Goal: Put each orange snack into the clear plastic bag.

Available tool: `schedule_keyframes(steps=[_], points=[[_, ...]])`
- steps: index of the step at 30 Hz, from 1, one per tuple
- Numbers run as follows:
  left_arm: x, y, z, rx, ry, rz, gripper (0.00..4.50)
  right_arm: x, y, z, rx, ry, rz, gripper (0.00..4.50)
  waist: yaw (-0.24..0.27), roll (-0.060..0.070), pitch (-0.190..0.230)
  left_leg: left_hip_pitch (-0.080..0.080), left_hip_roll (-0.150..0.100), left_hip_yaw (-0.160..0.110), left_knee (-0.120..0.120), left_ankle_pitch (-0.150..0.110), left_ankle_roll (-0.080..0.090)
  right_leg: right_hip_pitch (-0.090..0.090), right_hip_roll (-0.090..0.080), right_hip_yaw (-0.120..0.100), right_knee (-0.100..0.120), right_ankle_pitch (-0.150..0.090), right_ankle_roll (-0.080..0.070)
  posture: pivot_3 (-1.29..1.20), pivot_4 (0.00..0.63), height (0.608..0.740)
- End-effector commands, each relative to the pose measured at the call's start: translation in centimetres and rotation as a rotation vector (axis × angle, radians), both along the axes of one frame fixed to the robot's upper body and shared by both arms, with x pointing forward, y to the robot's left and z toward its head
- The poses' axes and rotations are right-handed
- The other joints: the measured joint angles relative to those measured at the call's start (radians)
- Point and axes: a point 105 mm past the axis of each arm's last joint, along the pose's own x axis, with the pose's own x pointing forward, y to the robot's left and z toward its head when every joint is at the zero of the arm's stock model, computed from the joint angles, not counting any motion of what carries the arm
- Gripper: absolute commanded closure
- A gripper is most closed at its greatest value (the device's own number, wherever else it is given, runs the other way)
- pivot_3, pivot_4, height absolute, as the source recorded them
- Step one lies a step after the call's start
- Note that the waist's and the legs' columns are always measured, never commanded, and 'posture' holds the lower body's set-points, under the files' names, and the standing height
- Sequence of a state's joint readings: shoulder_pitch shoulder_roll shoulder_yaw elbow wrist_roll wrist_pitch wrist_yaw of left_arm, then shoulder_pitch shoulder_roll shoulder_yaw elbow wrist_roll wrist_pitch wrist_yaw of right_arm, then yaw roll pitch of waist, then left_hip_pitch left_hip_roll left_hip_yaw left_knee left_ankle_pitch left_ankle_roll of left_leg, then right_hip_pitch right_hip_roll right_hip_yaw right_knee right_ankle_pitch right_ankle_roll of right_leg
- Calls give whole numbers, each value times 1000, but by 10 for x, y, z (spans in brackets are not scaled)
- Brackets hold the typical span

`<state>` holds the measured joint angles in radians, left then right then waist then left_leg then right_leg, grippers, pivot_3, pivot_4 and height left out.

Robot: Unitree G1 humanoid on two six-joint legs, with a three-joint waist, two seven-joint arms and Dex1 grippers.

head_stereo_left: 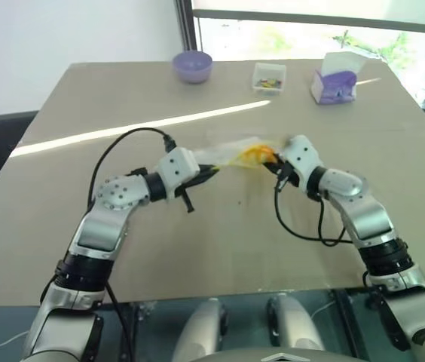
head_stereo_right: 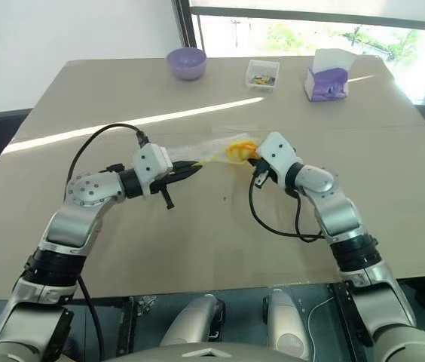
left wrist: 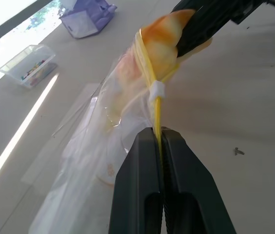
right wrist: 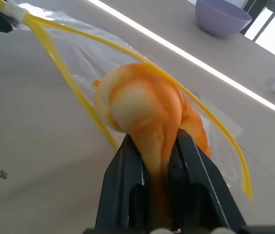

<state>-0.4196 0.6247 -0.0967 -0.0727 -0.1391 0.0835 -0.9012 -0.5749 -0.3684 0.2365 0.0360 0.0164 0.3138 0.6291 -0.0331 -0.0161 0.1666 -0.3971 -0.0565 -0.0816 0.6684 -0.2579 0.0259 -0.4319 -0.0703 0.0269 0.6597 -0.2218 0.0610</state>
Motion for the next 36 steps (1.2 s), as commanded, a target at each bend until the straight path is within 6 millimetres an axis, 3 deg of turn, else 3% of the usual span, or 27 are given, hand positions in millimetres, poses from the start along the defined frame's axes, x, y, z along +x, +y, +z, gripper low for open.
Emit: schedule_keyframes(steps=[1, 7, 11, 16, 20, 27, 32, 34, 36], points=[[-10, -7, 3, 40, -60, -67, 4500, -3, 15, 12, -19, -76, 61, 4388, -1, 0, 0, 0, 0, 0, 0, 0, 0, 0, 0, 0, 0, 0, 0, 0, 150, 740], [-15, -11, 7, -1, -59, -111, 4500, 2, 23, 3, -146, -153, 72, 4388, -4, 0, 0, 0, 0, 0, 0, 0, 1, 0, 0, 0, 0, 0, 0, 0, 150, 740], [-16, -10, 7, -9, -54, -116, 4500, 7, 30, 13, -73, -156, 71, 4388, -4, 0, 0, 0, 0, 0, 0, 0, 0, 0, 0, 0, 0, 0, 0, 0, 150, 740], [-15, -7, 7, -41, -34, -99, 4500, 9, 35, 18, -40, -171, 77, 2684, -6, 0, 0, 0, 0, 0, 0, 0, 0, 0, 0, 0, 0, 0, 0, 0, 150, 740], [-4, 5, 8, -105, 21, 1, 4500, 3, 28, 22, -34, -192, 90, 729, -5, 0, 0, 0, 0, -1, 0, 0, 0, 0, 0, 0, 0, 0, 0, 0, 150, 740], [3, 15, 12, -191, 87, 48, 4500, -17, -10, 42, 76, -156, 117, 729, -1, 0, 0, 0, 0, -1, 0, -1, 1, 0, 0, -1, -1, 0, 0, 0, 150, 740], [3, 12, 17, -208, 93, 29, 4500, -25, -15, 40, 44, -164, 123, 2789, -6, 0, 0, 0, 1, -1, 0, -2, 4, 0, 1, -1, 0, 0, 0, 0, 150, 740], [3, 11, 18, -208, 92, 27, 4500, -25, -20, 40, 4, -198, 92, 2789, -6, 0, 0, 0, 1, -1, 0, -2, 4, 0, 1, -1, 0, 0, 0, 0, 150, 740], [3, 11, 20, -209, 92, 25, 4500, -23, -30, 32, -94, -232, 60, 2225, -3, 0, 0, 0, 0, 0, 0, -2, 4, 0, 0, 0, 0, 0, 0, 0, 150, 740]])
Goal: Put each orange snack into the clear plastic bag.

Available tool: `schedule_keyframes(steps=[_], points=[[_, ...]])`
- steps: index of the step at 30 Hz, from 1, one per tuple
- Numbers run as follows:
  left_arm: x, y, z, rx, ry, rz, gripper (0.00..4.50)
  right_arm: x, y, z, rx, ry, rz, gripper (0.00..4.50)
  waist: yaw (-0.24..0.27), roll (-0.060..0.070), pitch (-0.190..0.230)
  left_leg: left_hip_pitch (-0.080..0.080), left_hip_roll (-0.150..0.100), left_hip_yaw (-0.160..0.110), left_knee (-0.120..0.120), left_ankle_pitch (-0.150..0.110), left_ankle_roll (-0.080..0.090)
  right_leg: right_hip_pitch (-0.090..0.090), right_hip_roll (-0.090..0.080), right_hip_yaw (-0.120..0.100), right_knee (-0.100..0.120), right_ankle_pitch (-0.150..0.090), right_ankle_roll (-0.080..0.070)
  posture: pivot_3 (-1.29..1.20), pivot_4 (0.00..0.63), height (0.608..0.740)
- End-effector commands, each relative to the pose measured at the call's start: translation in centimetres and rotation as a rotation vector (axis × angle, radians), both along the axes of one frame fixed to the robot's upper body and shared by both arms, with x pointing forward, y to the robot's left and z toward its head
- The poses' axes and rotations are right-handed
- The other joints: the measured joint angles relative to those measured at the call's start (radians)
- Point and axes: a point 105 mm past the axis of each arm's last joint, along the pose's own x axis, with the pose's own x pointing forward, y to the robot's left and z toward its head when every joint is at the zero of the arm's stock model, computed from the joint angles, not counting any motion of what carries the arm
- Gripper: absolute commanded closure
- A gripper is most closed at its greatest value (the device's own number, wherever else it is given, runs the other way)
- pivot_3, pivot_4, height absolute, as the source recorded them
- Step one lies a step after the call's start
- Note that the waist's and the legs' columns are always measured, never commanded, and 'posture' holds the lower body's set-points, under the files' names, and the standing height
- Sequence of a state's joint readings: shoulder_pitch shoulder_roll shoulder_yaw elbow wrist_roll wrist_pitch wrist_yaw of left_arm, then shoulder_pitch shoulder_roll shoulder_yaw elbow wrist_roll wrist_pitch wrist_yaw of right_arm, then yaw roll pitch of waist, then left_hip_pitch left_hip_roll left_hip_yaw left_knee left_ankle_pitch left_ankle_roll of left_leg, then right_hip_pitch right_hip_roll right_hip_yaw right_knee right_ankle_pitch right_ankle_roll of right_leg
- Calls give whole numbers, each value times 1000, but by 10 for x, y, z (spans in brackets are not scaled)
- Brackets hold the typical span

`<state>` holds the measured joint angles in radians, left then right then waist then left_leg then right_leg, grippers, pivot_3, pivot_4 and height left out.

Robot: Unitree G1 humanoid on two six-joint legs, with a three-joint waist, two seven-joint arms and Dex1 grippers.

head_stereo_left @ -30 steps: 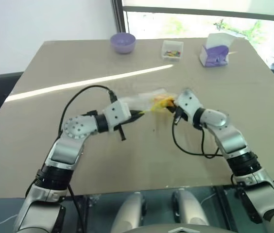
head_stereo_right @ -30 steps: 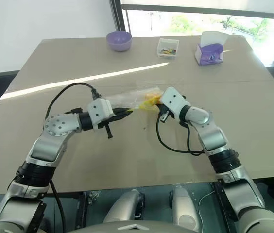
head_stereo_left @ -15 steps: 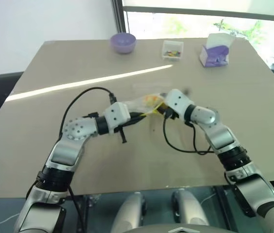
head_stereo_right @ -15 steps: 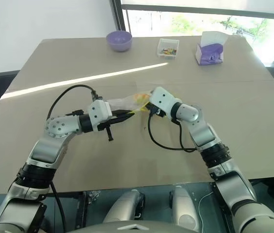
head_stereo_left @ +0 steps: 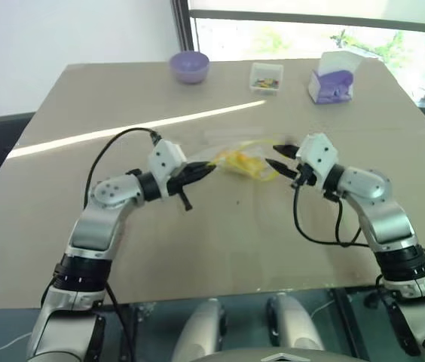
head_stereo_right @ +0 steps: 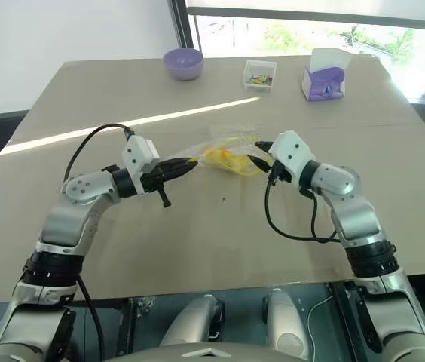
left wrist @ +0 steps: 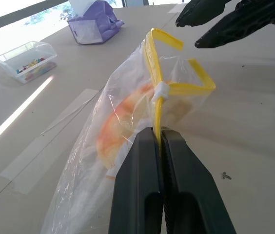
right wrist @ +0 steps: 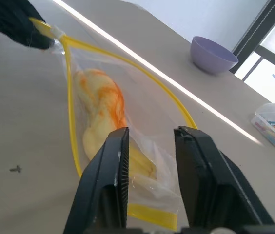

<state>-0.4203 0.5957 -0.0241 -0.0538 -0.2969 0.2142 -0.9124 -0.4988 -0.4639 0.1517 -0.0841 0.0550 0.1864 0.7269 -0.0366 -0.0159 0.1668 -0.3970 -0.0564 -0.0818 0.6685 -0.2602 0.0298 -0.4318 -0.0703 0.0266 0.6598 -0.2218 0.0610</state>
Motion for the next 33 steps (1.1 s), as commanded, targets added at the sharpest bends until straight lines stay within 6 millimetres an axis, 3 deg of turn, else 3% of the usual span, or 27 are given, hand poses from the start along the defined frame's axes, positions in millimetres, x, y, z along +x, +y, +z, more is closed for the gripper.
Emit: schedule_keyframes(steps=[1, 3, 8, 13, 19, 26, 29, 33], points=[[0, 2, 15, -18, -42, -3, 4500, -1, -13, 4, -129, -128, -50, 1935, 5, 0, 0, 0, 0, 0, 0, 0, 0, 0, 0, 0, 0, 0, 0, 0, 150, 740], [0, 1, 16, -19, -42, -7, 4500, 3, -21, -2, -183, -174, -98, 1083, 8, 0, 0, 0, -1, 0, 0, 0, -1, 0, 0, 0, -1, 0, 0, 0, 150, 740], [-1, 1, 18, -17, -45, -10, 4500, 9, -33, -20, -328, -237, -143, 1083, 7, 0, 0, 0, 0, 0, 0, 2, -4, 0, 0, 0, 0, 0, 0, 0, 150, 740], [-3, 0, 19, -13, -51, -15, 4500, 14, -29, -31, -366, -250, -130, 1083, 4, 0, 0, 0, 0, 0, 0, 2, -4, 0, 0, 0, 0, 0, 0, 0, 150, 740], [-4, 0, 19, -1, -56, -15, 4500, 23, -22, -20, -314, -294, -145, 1083, 3, 0, 0, 0, 0, 1, 0, 2, -4, 0, 0, 0, 0, 0, 0, 0, 150, 740], [-7, 0, 17, 11, -59, -16, 4500, 21, -14, -16, -293, -312, -90, 1083, 3, 0, 0, 0, 0, 0, 0, 2, -4, 0, 0, 0, -1, 0, 0, 0, 150, 740], [-8, 1, 15, 21, -61, -17, 4500, 21, -13, -16, -296, -310, -73, 1867, 3, 0, 0, 0, 0, 1, 0, 2, -4, 0, 0, 0, -1, 0, 0, 0, 150, 740], [-10, 2, 14, 30, -63, -22, 4500, 21, -12, -18, -302, -306, -58, 3796, 1, 0, 0, 0, 0, 1, 0, 2, -4, 0, 0, 0, 0, 0, 0, 0, 150, 740]])
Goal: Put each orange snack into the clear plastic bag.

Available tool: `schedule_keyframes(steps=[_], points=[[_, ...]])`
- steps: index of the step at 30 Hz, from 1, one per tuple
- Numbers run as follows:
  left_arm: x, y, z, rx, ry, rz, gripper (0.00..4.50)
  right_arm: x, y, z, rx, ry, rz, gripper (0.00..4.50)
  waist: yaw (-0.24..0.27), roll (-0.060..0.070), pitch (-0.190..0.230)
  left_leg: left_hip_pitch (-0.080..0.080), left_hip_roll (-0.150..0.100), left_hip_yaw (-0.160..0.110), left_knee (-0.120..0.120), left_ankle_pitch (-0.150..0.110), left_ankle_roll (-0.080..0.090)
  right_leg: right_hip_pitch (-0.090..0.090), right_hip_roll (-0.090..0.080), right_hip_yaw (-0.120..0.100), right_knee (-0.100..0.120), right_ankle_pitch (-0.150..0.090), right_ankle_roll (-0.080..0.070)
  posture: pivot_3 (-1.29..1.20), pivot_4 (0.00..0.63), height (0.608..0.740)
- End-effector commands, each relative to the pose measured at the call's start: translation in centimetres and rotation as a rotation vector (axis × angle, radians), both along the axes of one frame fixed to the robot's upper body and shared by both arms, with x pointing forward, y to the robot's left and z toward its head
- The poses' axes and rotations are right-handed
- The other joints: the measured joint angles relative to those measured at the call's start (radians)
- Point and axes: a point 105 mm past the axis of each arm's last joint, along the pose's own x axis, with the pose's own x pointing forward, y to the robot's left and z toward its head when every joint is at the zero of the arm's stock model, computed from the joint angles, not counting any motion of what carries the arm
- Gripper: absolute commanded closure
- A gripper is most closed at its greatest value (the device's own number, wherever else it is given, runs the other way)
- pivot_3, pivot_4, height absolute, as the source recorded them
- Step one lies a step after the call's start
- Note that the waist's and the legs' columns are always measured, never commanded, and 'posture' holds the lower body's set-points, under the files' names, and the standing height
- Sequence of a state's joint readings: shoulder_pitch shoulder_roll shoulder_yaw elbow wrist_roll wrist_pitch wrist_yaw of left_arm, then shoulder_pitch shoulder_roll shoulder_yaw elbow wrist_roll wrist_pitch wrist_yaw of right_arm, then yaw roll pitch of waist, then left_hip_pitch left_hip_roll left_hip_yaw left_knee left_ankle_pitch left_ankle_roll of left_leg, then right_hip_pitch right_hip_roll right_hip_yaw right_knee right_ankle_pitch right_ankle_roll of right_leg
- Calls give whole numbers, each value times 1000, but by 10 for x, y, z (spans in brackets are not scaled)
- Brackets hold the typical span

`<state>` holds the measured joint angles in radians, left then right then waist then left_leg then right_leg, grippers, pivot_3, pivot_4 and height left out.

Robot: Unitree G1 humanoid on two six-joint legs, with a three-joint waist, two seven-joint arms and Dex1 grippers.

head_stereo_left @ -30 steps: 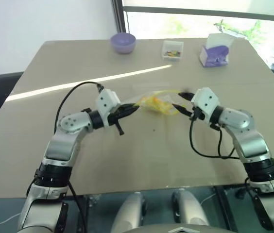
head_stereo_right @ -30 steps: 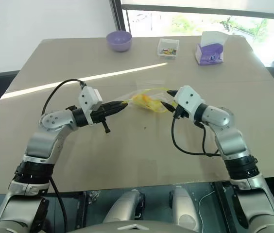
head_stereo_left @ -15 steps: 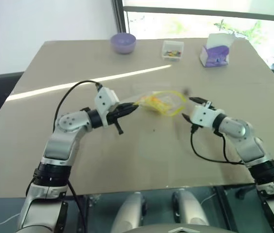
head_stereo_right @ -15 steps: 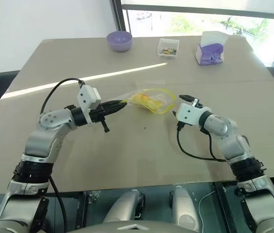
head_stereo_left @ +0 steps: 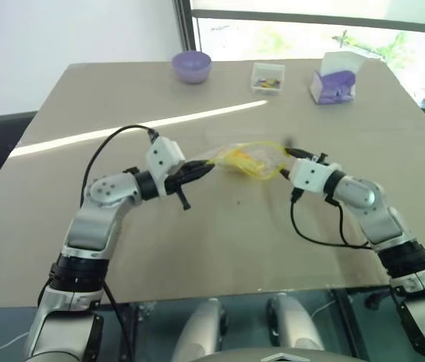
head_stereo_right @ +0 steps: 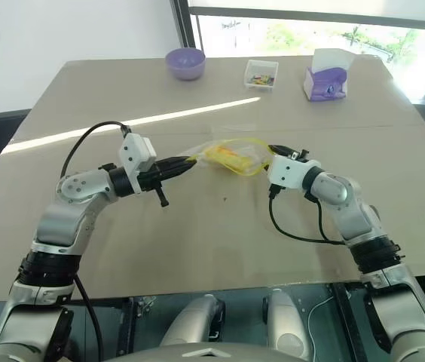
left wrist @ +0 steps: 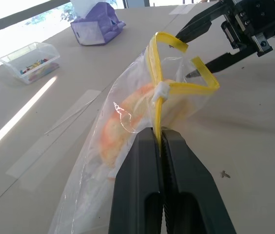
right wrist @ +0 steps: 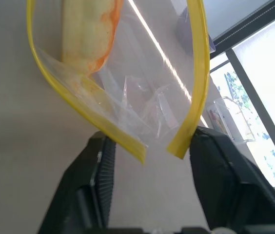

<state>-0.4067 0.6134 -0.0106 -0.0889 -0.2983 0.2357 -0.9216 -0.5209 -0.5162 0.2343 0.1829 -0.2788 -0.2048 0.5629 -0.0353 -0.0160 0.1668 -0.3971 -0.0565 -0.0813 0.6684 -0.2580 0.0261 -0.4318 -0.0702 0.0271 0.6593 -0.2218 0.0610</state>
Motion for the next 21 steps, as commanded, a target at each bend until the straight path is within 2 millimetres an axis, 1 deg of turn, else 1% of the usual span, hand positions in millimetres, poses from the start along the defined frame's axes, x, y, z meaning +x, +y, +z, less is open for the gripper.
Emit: schedule_keyframes(steps=[1, 2, 8, 11, 13, 15, 18, 20, 21], points=[[-6, -1, 11, 16, -60, -22, 4500, 1, 5, 13, 6, -41, 37, 4258, 0, 0, 0, 0, 0, 0, 0, 0, 0, 0, 0, 0, 0, 0, 0, 0, 150, 740], [-7, 0, 10, 21, -61, -22, 4500, 1, 5, 13, 4, -42, 39, 4425, 0, 0, 0, 0, 0, 0, 0, 0, 0, 0, 0, 0, 0, 0, 0, 0, 150, 740], [-9, 3, 8, 32, -60, -20, 4500, 1, 3, 13, -5, -42, 44, 4425, 0, 0, 0, 0, 0, 0, 0, 0, 0, 0, 0, 0, 0, 0, 0, 0, 150, 740], [-7, 4, 9, 36, -70, -15, 4500, 6, -5, 18, 3, -54, 5, 4425, 0, 0, 0, 0, 0, 0, 0, 0, 0, 0, 0, 0, 0, 0, 0, 0, 150, 740], [-3, 5, 12, 33, -88, -5, 4500, 15, -15, 29, 17, -88, -49, 4425, 0, 0, 0, 0, 0, 0, 0, 0, 0, 0, 0, 0, 0, 0, 0, 0, 150, 740], [7, 6, 25, 14, -139, 25, 4500, 24, -27, 47, 31, -148, -112, 4425, 0, 0, 0, 0, 0, 0, 0, 0, 0, 0, 0, 0, 0, 0, 0, 0, 150, 740], [23, 6, 55, -65, -215, 70, 4500, 33, -42, 83, 72, -261, -184, 4425, 5, 0, 1, 0, 0, -1, 0, 0, 0, 0, 0, -1, 1, 0, 0, 0, 150, 740], [28, 3, 64, -74, -234, 58, 4500, 36, -51, 103, 82, -332, -222, 4425, 6, 0, 1, 0, 0, -1, 0, 0, 0, 0, 0, -1, 1, 0, 0, 0, 150, 740], [30, 0, 66, -75, -240, 48, 4500, 36, -54, 110, 85, -357, -235, 4425, 5, 0, 1, 0, -1, -1, 0, 0, 0, 0, 0, -1, 0, 0, 0, 0, 150, 740]])
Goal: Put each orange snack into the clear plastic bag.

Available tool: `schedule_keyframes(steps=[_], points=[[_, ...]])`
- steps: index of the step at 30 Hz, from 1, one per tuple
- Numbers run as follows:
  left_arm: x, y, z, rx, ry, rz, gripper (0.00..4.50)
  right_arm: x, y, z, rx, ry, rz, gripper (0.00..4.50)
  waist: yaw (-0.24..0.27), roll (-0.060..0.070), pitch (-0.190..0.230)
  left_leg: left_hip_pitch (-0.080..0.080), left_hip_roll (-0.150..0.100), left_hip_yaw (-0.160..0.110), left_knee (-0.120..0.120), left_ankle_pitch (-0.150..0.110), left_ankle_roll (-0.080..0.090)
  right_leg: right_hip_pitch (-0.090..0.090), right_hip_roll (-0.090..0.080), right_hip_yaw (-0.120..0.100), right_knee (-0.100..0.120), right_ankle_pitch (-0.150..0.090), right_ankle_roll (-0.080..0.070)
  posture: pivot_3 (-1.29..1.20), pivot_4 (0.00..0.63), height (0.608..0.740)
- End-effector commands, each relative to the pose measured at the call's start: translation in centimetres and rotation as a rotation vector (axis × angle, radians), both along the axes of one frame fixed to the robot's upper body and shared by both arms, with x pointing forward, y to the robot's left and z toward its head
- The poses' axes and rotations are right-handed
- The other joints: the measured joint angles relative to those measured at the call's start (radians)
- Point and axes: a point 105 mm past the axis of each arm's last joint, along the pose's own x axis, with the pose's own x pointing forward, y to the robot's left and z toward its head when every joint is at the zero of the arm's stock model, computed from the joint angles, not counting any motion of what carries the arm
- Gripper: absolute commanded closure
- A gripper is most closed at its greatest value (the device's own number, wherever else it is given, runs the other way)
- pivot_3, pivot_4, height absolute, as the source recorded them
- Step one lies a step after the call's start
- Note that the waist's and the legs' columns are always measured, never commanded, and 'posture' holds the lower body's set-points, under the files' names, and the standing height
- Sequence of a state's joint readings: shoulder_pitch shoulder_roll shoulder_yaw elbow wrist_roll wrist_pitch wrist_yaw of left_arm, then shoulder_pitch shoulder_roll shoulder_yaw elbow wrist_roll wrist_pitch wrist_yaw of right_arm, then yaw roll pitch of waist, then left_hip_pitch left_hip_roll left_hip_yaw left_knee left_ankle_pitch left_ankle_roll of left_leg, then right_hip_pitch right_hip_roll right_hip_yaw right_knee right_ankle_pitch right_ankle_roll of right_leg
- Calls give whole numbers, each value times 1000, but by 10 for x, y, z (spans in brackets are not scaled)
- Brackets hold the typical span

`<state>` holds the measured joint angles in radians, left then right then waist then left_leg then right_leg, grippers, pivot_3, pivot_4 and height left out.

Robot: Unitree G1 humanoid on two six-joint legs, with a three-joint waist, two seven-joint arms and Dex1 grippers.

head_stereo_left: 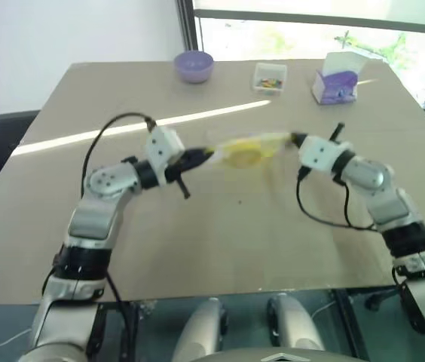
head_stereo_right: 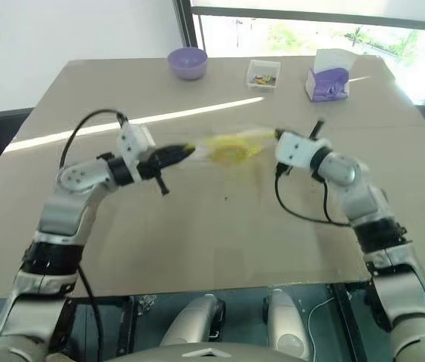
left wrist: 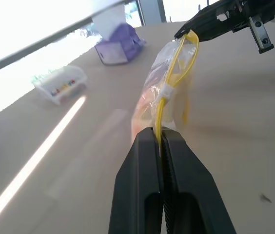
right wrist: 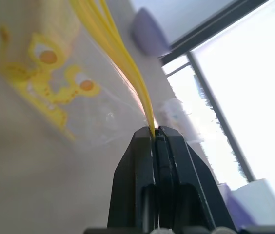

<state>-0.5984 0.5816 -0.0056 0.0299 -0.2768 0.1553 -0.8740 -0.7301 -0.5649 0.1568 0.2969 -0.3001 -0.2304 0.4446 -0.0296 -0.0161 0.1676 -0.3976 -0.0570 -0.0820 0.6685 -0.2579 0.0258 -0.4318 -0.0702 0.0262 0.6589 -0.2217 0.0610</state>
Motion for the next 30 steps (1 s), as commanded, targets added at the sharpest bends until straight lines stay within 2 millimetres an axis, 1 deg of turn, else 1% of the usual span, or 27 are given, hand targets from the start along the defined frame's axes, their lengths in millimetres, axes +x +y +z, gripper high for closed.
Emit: schedule_keyframes(steps=[1, 3, 4, 5, 6, 9, 10, 13, 16, 17, 18, 20, 23, 25, 27, 28, 29, 30], points=[[6, 3, 19, -33, -75, 12, 4500, 3, -30, 37, 38, -133, -110, 4425, -1, 0, 0, 0, 0, 0, 0, 0, 0, 0, 0, 0, -1, 0, 0, 0, 150, 740], [15, -1, 26, -71, -89, 25, 4500, 4, -36, 46, 36, -169, -139, 4425, -2, 0, 0, -1, 0, 1, 0, 0, 0, 0, 0, 1, -2, 0, 0, 0, 150, 740], [19, -6, 25, -68, -79, 12, 4500, 4, -41, 52, 33, -202, -162, 4425, -3, 0, 0, -1, 0, 1, 0, 0, 0, 0, 0, 1, -3, 0, 0, 0, 150, 740], [17, -14, 21, -33, -72, -33, 4500, 4, -43, 54, 38, -192, -161, 4425, -3, 0, 0, -1, 0, 1, 0, 0, 0, 0, 0, 1, -2, 0, 0, 0, 150, 740], [22, -19, 23, -31, -87, -35, 4500, 3, -44, 51, 8, -182, -158, 4425, -4, 0, 0, -1, 0, 1, 0, 0, 0, 0, 0, 1, -2, 0, 0, 0, 150, 740], [42, -17, 40, -21, -166, 23, 4500, 3, -55, 55, 14, -216, -208, 4425, -2, 0, 0, -1, -1, 1, 0, 0, 0, 0, 0, 1, -2, 0, 0, 0, 150, 740], [45, -17, 42, 0, -194, 27, 4500, 3, -59, 57, 11, -228, -225, 4425, -2, 0, 0, -1, -1, 1, 0, 0, 0, 0, 0, 0, -2, 0, 0, 0, 150, 740], [40, -23, 42, 20, -255, -20, 4500, -5, -63, 52, 29, -232, -232, 4425, -12, 0, 0, -1, 0, 3, -1, 0, 1, -1, 0, 2, -2, 0, 0, 0, 150, 740], [13, -34, 7, 89, -247, -138, 4500, -29, -57, 2, 30, -91, -181, 4425, -7, 0, -2, -1, 1, 2, -2, -1, 1, -1, 0, 2, -3, 0, 0, 0, 150, 740], [6, -36, -5, 111, -233, -160, 4500, -35, -56, -11, 31, -52, -181, 4425, -7, 0, -2, -1, 1, 2, -2, -1, 1, 0, 0, 2, -4, 0, 0, 0, 150, 740], [-1, -35, -20, 148, -213, -174, 4500, -42, -53, -27, 20, -9, -174, 4425, -5, 0, -2, -2, 1, 3, -3, -1, 2, -1, 0, 3, -5, 0, 0, 0, 150, 740], [-14, -33, -46, 201, -177, -195, 4500, -56, -44, -52, 22, 68, -160, 4425, -6, 1, -1, -2, 1, 4, -2, -2, 3, -1, 0, 4, -4, 0, 0, 0, 150, 740], [-26, -32, -63, 214, -132, -201, 4500, -71, -30, -77, 49, 166, -147, 4425, -8, 1, 0, 0, 0, 7, 1, -4, 7, -2, 0, 8, 2, 0, 1, 0, 150, 740], [-30, -32, -66, 199, -103, -197, 4500, -81, -25, -94, 50, 251, -141, 4425, -3, 1, 0, 4, 1, 6, 1, -4, 8, 1, 0, 7, 3, 0, 1, 0, 150, 740], [-32, -32, -66, 194, -90, -198, 4500, -86, -27, -99, 50, 296, -140, 4425, 1, 1, 0, 9, 1, 5, 1, -5, 8, 6, 1, 5, 3, 0, 1, 0, 150, 740], [-32, -32, -66, 189, -83, -195, 4500, -88, -29, -99, 46, 313, -140, 3904, 2, 1, 0, 12, 1, 4, 1, -5, 8, 11, 1, 4, 2, 0, 1, 0, 150, 740], [-33, -31, -65, 183, -74, -193, 4500, -92, -31, -100, 40, 333, -139, 3687, 4, 1, 0, 15, 1, 4, 1, -5, 8, 14, 1, 3, 1, 0, 1, 0, 150, 740], [-34, -31, -65, 185, -70, -195, 4500, -97, -35, -97, 65, 364, -132, 3126, 5, 1, 0, 17, 1, 3, 1, -5, 8, 18, 1, 3, -1, 0, 1, 0, 150, 740]])
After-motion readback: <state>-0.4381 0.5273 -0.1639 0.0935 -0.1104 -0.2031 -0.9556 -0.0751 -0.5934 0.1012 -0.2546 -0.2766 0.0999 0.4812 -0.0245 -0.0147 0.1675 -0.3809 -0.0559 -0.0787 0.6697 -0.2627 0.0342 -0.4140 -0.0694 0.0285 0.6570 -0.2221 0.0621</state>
